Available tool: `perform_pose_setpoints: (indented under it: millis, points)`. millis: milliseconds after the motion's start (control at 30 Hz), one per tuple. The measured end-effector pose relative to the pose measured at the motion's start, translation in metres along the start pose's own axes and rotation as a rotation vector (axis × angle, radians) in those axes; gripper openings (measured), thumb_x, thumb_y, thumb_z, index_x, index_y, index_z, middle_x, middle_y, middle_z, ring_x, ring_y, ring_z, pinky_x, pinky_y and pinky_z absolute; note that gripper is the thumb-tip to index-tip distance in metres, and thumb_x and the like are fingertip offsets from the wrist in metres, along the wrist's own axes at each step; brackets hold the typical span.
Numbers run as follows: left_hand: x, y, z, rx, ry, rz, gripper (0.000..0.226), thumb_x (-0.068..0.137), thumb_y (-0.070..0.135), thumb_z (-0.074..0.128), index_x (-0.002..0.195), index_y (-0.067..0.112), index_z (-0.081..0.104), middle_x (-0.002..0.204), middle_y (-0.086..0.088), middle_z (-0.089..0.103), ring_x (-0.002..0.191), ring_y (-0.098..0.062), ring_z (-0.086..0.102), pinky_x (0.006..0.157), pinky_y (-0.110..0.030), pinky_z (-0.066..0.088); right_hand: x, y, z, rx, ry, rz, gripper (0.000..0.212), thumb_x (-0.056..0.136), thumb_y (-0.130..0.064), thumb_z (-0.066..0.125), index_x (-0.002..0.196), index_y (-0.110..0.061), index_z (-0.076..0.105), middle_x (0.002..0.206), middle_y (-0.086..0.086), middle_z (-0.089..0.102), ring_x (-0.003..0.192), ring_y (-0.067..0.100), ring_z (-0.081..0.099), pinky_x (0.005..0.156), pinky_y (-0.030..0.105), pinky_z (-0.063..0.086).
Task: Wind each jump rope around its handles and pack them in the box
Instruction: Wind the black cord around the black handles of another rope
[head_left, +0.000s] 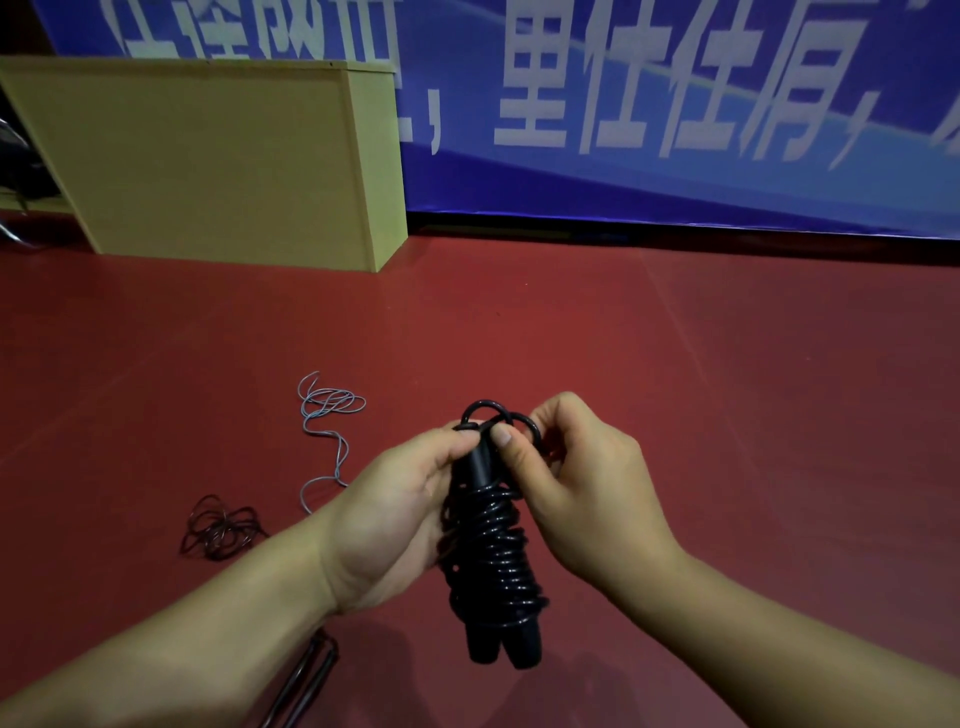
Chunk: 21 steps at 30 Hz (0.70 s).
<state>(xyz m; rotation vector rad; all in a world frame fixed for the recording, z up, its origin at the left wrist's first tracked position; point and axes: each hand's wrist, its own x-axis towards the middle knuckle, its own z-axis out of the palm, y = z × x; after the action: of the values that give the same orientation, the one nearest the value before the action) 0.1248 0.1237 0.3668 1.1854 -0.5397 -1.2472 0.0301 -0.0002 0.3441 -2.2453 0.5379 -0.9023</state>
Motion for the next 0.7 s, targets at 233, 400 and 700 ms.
perform_pose_setpoints:
  millis: [233,400,700]
  points:
    - [-0.005,-0.001,0.001,0.003,0.036,0.086,0.051,0.081,0.038,0.049,0.125,0.015,0.059,0.096,-0.005,0.072,0.079,-0.021,0.069,0.065,-0.031,0.055,0.003,-0.008,0.000,0.035,0.013,0.056,0.032,0.085,-0.053,0.060,0.072,-0.025,0.049,0.060,-0.010,0.061,0.053,0.007,0.056,0.056,0.032,0.047]
    - [0.002,-0.004,-0.004,0.035,0.157,0.174,0.030,0.073,0.024,0.066,0.103,0.020,0.069,0.084,-0.010,0.066,0.064,-0.024,0.060,0.059,-0.032,0.050,0.009,-0.008,-0.002,0.280,-0.107,0.154,0.019,0.087,-0.036,0.070,0.077,-0.022,0.062,0.065,-0.006,0.069,0.058,0.006,0.061,0.062,0.031,0.051]
    - [0.007,-0.008,0.000,0.117,0.233,0.232,0.022,0.097,0.016,0.048,0.113,0.010,0.062,0.081,-0.007,0.059,0.058,-0.019,0.054,0.052,-0.025,0.045,0.011,-0.008,-0.004,0.537,-0.208,0.281,0.010,0.089,-0.020,0.069,0.082,-0.013,0.065,0.060,-0.002,0.064,0.053,0.010,0.055,0.058,0.031,0.048]
